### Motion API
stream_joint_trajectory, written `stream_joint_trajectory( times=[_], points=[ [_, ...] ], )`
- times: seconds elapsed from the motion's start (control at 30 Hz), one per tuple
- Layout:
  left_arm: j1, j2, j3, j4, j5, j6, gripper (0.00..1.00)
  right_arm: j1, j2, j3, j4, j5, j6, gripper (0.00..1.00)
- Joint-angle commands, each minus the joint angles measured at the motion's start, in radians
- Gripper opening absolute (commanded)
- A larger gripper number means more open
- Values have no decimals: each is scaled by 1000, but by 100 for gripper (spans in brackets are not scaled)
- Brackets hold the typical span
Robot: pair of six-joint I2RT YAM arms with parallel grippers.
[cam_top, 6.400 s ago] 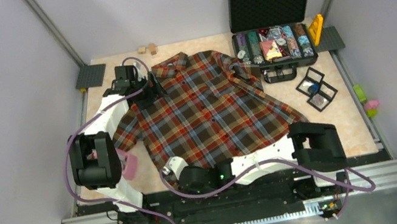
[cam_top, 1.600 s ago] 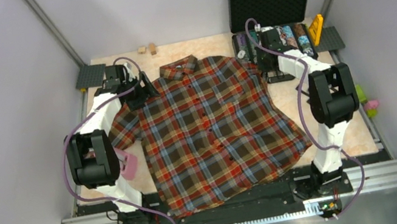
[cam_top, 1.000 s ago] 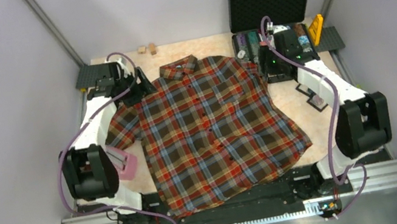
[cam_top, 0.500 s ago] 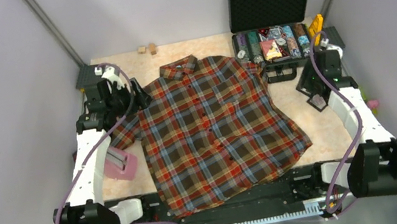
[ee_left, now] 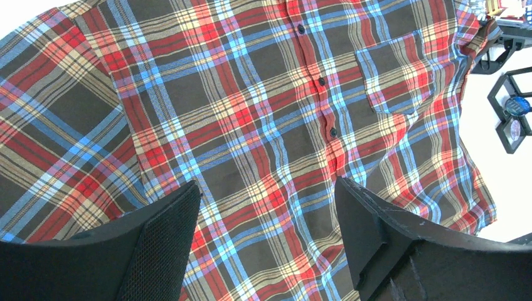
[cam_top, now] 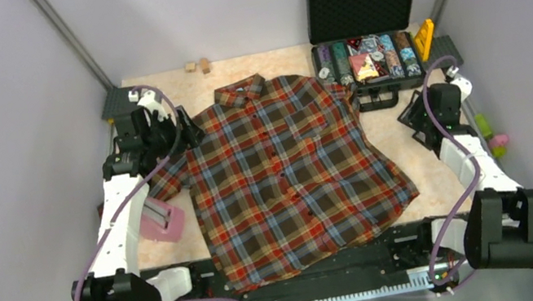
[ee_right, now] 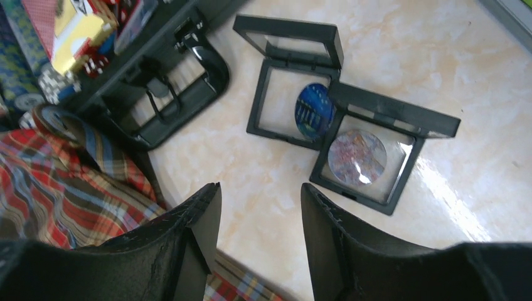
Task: Pin the brooch onto the clothing
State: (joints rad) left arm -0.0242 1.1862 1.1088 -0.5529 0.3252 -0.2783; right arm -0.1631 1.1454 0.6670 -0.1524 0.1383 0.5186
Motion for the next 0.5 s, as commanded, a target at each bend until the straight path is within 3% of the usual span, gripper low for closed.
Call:
stream_joint_trajectory(
  times=[0.0,0.47],
  points=[
    [2,-27,4,0,36,31,83,-24,33,-29,190,34,76,52],
    [-3,-18,3,-1,60,39,83,-70,168,-74,291,48,143,48]
  ],
)
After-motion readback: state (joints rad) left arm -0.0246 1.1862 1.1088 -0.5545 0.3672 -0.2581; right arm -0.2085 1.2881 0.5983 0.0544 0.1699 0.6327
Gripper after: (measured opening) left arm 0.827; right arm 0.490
